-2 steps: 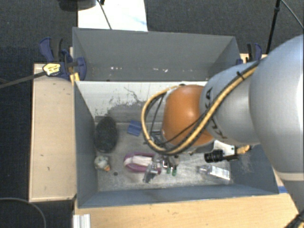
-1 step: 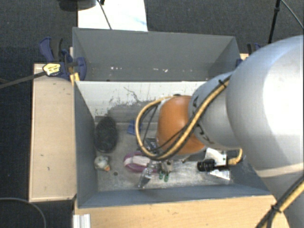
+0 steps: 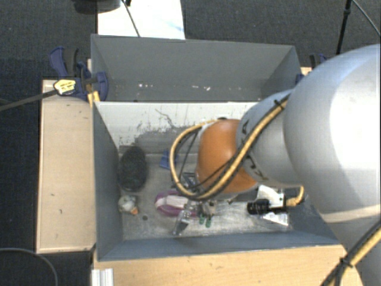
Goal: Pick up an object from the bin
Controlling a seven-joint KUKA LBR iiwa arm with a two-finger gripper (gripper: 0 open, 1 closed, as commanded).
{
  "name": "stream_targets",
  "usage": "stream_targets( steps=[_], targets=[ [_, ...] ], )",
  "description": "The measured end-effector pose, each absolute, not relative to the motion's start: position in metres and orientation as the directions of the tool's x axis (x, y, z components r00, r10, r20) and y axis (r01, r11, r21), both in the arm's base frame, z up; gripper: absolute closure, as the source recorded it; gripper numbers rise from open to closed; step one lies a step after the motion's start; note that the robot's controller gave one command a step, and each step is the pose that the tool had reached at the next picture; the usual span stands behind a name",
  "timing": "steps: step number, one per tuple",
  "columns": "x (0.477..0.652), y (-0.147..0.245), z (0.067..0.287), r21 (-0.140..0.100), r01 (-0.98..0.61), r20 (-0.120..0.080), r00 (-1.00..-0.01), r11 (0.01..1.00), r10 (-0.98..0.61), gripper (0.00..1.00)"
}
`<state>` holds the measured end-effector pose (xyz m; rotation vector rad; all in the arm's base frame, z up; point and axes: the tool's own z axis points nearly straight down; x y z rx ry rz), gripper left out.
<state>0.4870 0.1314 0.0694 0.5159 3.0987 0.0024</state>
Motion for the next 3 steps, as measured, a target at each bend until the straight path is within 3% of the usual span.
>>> stream_targets(
  steps=[1, 2, 3],
  targets=[
    [0.486, 0.132, 0.07, 0.001, 0.325, 0.003, -0.946, 0.946, 0.325, 1.0],
    [0.486, 0.132, 0.072, 0.0, 0.327, 0.001, -0.945, 0.945, 0.327, 1.0],
    [0.487, 0.132, 0.11, 0.002, 0.327, -0.003, -0.945, 0.945, 0.327, 1.0]
  ],
)
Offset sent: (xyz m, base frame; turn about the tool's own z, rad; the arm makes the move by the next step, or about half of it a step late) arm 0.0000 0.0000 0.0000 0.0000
